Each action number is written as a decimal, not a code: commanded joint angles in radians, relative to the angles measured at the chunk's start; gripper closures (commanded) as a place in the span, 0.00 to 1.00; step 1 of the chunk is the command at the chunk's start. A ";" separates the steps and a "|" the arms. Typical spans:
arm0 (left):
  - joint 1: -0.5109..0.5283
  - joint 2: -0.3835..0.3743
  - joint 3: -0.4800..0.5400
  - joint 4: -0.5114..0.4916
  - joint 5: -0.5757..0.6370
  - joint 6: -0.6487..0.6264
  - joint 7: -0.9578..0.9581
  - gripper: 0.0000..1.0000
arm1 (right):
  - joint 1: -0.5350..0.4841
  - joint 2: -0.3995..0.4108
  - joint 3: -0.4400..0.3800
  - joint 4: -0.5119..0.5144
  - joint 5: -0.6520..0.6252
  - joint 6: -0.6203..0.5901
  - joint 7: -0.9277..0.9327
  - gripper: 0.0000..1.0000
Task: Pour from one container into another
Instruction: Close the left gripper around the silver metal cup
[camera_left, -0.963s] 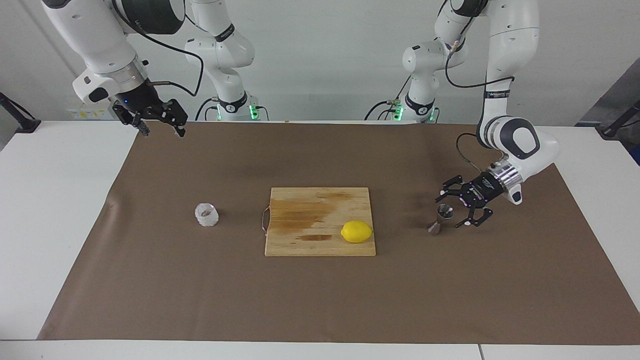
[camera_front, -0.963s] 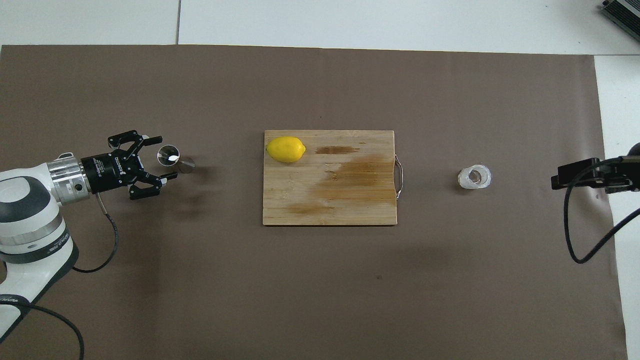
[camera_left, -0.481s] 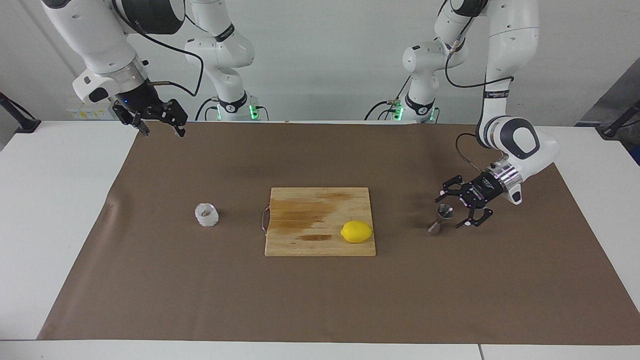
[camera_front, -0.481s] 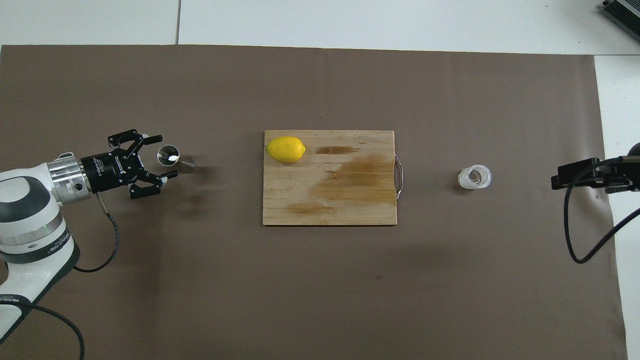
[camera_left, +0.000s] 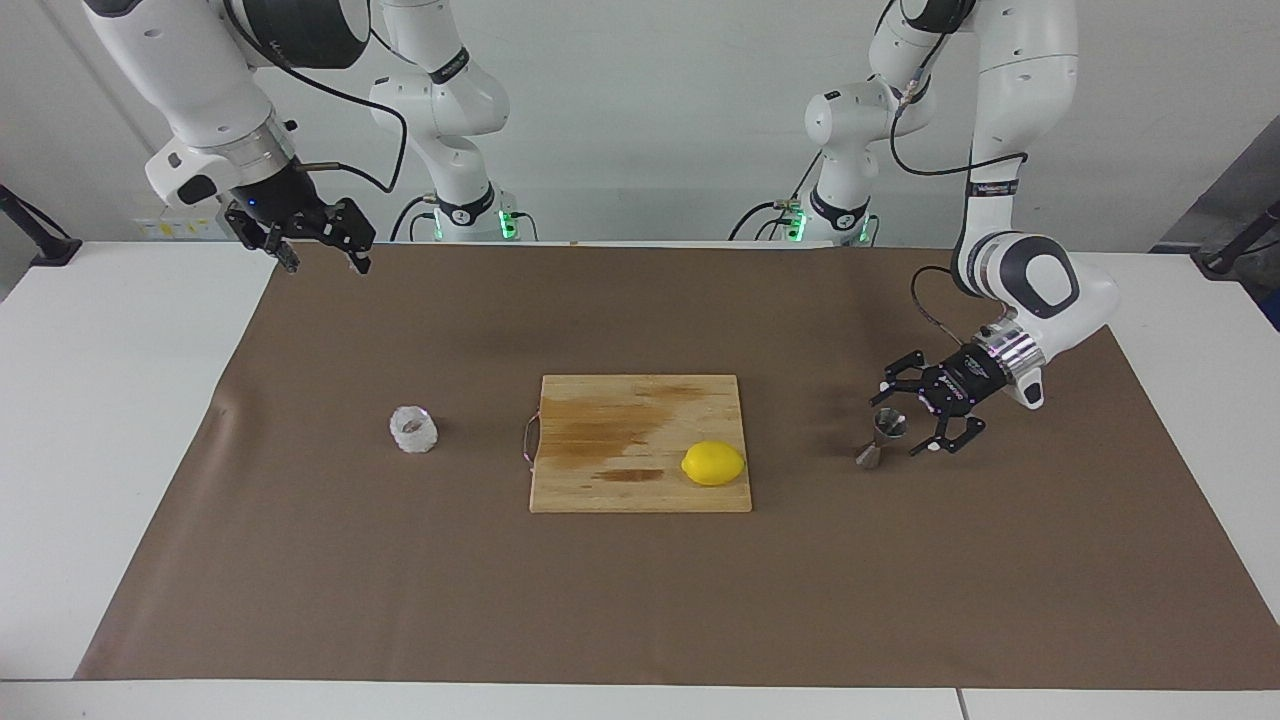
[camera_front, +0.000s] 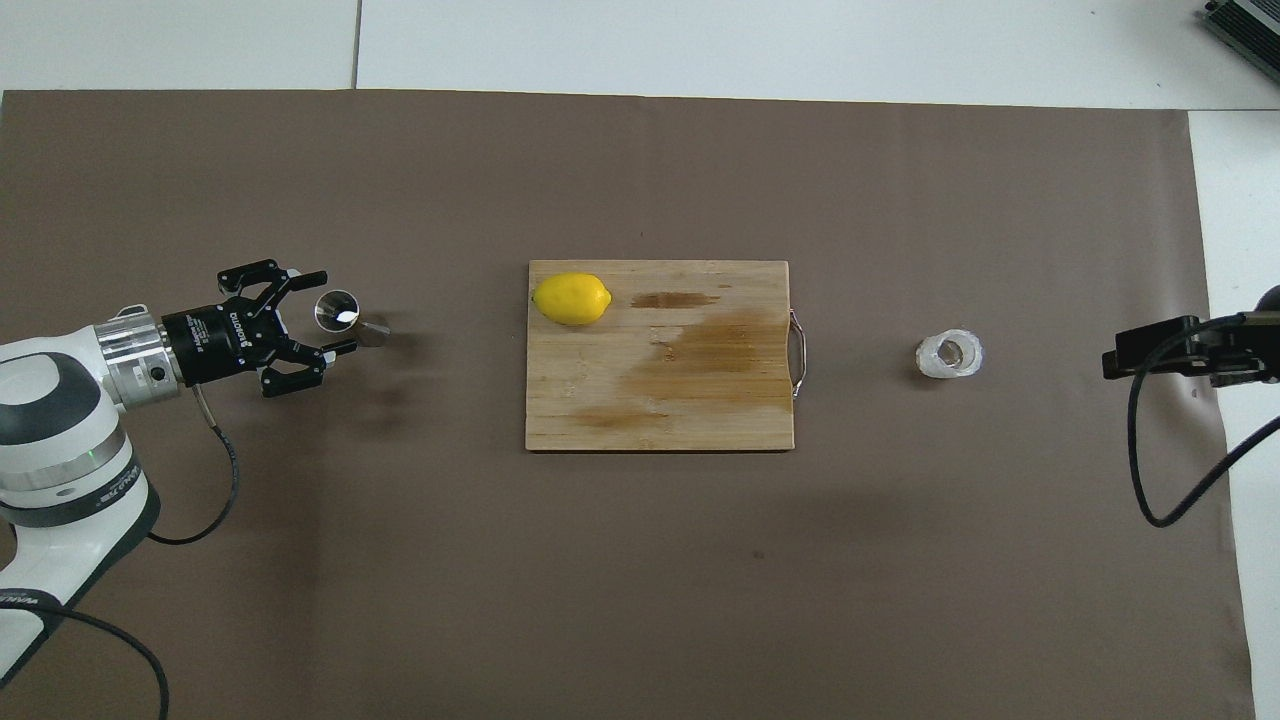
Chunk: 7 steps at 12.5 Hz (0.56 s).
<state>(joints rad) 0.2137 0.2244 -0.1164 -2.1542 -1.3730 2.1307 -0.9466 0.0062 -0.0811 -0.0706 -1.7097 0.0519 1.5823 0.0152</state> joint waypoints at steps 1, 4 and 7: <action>-0.011 -0.027 0.007 -0.029 -0.021 0.006 0.003 0.43 | -0.011 0.007 0.008 0.016 0.011 -0.013 0.005 0.00; -0.010 -0.028 0.009 -0.027 -0.021 -0.003 0.005 1.00 | -0.011 0.007 0.008 0.016 0.011 -0.015 0.005 0.00; -0.010 -0.030 0.009 -0.016 -0.021 -0.012 0.003 1.00 | -0.011 0.007 0.008 0.016 0.011 -0.015 0.005 0.00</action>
<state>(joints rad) 0.2137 0.2227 -0.1164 -2.1540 -1.3731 2.1281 -0.9463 0.0062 -0.0811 -0.0706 -1.7097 0.0519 1.5823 0.0152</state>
